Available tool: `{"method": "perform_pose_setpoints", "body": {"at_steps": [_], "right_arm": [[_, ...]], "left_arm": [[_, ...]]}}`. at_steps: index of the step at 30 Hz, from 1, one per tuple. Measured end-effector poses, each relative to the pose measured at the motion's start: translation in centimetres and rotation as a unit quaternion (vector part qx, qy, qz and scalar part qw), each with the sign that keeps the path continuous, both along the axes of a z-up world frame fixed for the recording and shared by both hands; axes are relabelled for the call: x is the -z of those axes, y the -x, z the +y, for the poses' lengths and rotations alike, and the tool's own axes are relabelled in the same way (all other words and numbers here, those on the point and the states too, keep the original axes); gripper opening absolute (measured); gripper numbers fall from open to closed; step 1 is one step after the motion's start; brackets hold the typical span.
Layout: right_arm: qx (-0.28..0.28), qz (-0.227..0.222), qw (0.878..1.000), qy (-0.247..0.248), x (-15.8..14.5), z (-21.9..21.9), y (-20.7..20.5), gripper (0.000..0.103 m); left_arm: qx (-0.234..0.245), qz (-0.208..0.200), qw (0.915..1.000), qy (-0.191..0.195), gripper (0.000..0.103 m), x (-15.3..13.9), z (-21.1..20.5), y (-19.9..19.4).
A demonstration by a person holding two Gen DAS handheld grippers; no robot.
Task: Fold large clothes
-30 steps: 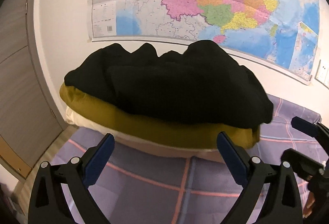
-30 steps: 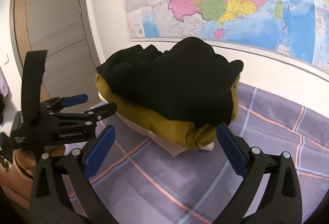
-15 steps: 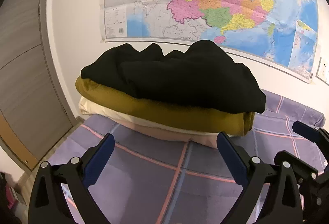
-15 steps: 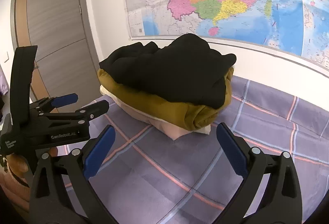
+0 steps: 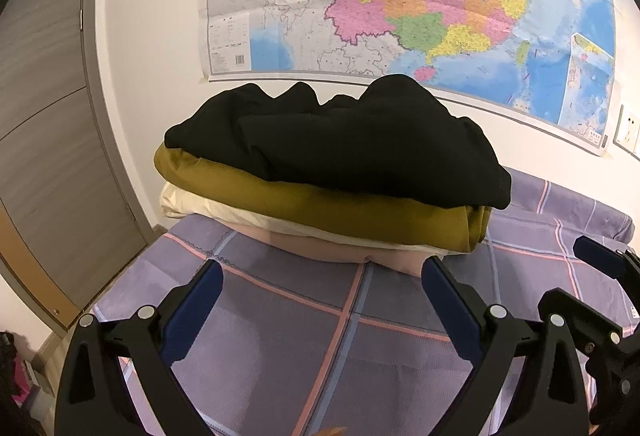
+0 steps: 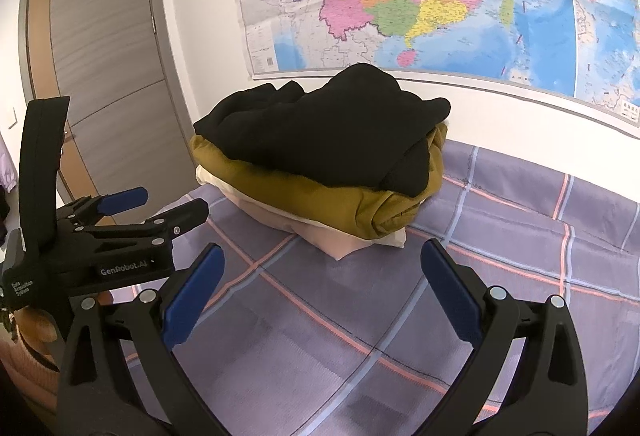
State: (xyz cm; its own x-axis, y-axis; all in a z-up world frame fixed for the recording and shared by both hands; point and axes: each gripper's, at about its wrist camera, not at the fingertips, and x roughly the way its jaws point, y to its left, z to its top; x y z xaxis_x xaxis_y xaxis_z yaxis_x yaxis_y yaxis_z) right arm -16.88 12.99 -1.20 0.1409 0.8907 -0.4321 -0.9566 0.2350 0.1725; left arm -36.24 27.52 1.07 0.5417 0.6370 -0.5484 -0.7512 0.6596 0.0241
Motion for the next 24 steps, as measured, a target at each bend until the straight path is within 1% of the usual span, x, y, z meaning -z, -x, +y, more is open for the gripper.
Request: {"method": "perform_pose_setpoints", "body": {"at_steps": [4, 24], "right_arm": [[-0.001, 0.0, 1.0, -0.001, 0.05, -0.08, 0.05, 0.097], [0.003, 0.002, 1.0, -0.002, 0.24, -0.19, 0.04, 0.097]], "left_arm": [[-0.002, 0.002, 1.0, -0.006, 0.096, 0.04, -0.25, -0.03], [0.003, 0.01, 0.9999, -0.011, 0.096, 0.32, -0.33, -0.32]]}}
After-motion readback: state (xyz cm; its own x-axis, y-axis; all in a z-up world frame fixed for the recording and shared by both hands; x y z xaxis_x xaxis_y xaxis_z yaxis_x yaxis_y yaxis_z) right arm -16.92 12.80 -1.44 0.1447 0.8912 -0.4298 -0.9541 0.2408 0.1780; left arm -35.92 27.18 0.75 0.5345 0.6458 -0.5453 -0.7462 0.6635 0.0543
